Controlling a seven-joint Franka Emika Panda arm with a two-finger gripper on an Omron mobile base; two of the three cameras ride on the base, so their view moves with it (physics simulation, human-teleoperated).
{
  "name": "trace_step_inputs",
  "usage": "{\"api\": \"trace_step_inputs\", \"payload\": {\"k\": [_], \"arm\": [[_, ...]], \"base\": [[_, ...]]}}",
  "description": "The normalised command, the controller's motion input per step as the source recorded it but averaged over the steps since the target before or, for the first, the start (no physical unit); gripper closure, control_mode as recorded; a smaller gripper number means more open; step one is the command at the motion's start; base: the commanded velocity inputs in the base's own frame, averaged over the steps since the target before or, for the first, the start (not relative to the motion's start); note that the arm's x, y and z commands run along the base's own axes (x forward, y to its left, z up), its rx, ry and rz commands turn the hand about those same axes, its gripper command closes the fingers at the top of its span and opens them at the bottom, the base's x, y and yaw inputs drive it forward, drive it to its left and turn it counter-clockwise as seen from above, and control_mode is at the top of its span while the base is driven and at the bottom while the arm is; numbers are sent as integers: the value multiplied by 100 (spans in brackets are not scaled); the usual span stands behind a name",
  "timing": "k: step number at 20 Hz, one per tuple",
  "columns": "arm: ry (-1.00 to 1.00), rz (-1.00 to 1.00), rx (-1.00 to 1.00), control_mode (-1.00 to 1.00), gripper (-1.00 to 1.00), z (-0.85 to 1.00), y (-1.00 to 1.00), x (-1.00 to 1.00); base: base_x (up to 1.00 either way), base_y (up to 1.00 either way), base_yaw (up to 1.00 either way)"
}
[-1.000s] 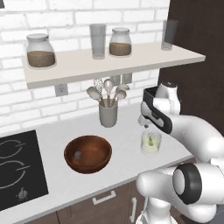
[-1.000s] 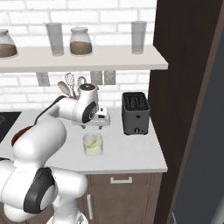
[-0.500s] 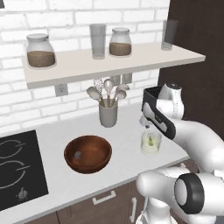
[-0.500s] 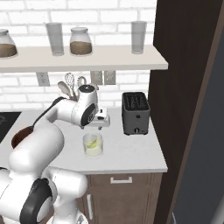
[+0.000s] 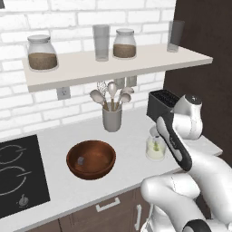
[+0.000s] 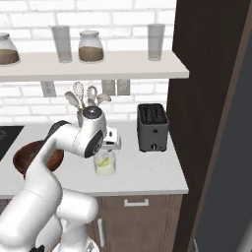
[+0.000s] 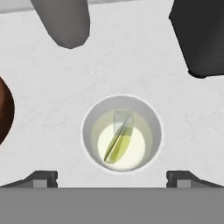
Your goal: Grab a lemon wedge from the fridge and one ice cube from the ice bowl, and put them in the glass of lemonade.
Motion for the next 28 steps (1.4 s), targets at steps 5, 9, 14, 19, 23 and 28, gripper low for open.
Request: {"api": "trace_step_inputs", "payload": {"k": [5, 9, 14, 19, 23, 28], "arm": [[-5, -2, 1, -100, -100, 25, 6, -56], [0, -10, -15, -100, -100, 84, 38, -68], [4, -7, -14, -100, -100, 90, 29, -37], [-6, -2, 0, -100, -100, 29, 15, -56], [-12, 0, 0, -100, -100, 12, 0, -36], [-3, 0, 0, -100, -100, 16, 0, -20]], "base": [[0, 0, 0], [0, 0, 0], [0, 0, 0], [0, 0, 0], [0, 0, 0], [0, 0, 0]]}}
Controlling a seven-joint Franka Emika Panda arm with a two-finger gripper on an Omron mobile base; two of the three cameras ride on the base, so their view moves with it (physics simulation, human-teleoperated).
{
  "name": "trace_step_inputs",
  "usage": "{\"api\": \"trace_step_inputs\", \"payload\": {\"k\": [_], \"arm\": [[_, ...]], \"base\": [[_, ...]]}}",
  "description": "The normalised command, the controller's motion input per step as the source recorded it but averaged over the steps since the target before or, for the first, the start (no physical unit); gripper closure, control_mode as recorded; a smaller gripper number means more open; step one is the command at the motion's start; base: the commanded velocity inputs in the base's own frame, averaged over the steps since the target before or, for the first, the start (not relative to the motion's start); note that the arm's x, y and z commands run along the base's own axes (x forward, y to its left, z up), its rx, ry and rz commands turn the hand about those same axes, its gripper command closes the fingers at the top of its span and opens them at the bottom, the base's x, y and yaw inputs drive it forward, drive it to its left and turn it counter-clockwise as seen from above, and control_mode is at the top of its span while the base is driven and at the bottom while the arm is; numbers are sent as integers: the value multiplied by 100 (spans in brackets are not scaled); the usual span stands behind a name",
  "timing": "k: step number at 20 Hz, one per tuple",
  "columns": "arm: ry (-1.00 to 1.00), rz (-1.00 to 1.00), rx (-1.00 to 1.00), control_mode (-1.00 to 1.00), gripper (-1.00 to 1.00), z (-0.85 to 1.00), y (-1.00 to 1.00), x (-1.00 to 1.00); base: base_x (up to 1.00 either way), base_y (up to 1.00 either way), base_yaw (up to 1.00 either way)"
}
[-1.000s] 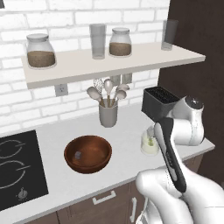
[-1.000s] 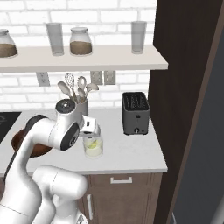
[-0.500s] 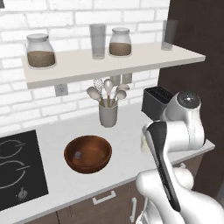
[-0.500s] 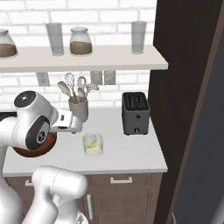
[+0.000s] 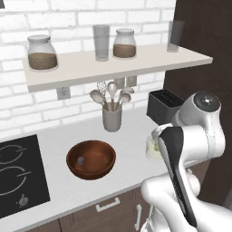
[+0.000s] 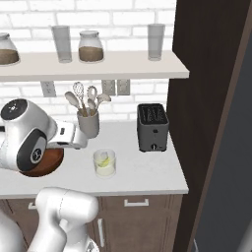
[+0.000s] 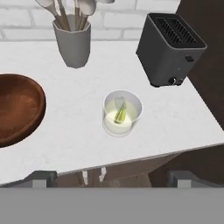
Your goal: Grab a lemon wedge from the fridge and one ice cube from the ice bowl, and put them in the glass of lemonade.
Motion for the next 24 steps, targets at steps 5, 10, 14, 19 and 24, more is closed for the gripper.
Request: {"api": "trace_step_inputs", "payload": {"k": [5, 10, 14, 19, 24], "arm": [[0, 0, 0, -100, -100, 15, 0, -18], [-3, 0, 3, -100, -100, 7, 0, -14], [-11, -1, 0, -100, -100, 10, 1, -11], [-2, -1, 0, -100, -100, 12, 1, 0], [-4, -1, 10, -100, -100, 6, 0, 0]], "base": [[0, 0, 0], [0, 0, 0], [0, 0, 0], [0, 0, 0], [0, 0, 0]]}}
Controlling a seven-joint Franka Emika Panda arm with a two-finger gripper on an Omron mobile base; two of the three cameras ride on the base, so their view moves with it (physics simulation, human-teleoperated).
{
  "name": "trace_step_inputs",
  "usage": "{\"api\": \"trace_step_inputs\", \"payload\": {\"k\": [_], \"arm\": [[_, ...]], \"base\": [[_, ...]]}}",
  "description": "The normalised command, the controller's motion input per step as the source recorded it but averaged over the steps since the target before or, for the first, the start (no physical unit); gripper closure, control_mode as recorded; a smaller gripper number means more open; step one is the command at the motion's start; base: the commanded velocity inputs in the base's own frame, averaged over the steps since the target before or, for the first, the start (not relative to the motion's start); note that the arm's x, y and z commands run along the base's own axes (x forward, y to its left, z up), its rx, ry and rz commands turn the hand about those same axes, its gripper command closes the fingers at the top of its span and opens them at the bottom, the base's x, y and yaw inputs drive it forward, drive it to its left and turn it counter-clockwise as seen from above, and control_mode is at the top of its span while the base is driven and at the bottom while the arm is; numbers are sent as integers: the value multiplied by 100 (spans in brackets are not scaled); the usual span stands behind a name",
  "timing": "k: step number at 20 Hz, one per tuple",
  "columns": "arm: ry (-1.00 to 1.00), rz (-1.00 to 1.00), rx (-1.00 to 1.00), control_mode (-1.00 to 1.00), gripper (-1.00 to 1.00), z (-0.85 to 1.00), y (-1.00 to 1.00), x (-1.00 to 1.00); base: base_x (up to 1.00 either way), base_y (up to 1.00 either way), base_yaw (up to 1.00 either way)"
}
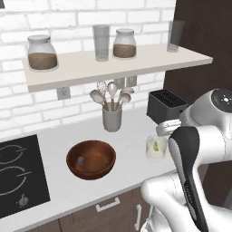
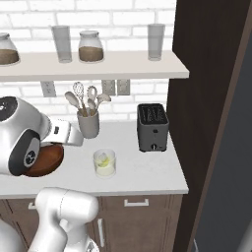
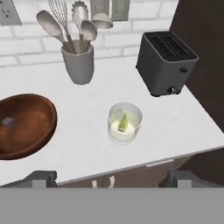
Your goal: Grab a lemon wedge from the fridge and one ice cube from the ice bowl, and put them in the glass of lemonade.
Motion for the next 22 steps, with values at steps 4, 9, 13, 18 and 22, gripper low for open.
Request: {"api": "trace_step_inputs", "payload": {"k": [4, 9, 13, 18, 22], "arm": [[-4, 0, 12, -100, -100, 0, 0, 0], [-3, 0, 3, -100, -100, 0, 4, -13], [-7, -2, 0, -100, -100, 1, 5, -39], [-12, -9, 0, -100, -100, 1, 0, -37], [-5, -6, 0, -100, -100, 3, -2, -1]], "base": [[0, 0, 0], [0, 0, 0], [0, 0, 0], [0, 0, 0], [0, 0, 0]]}}
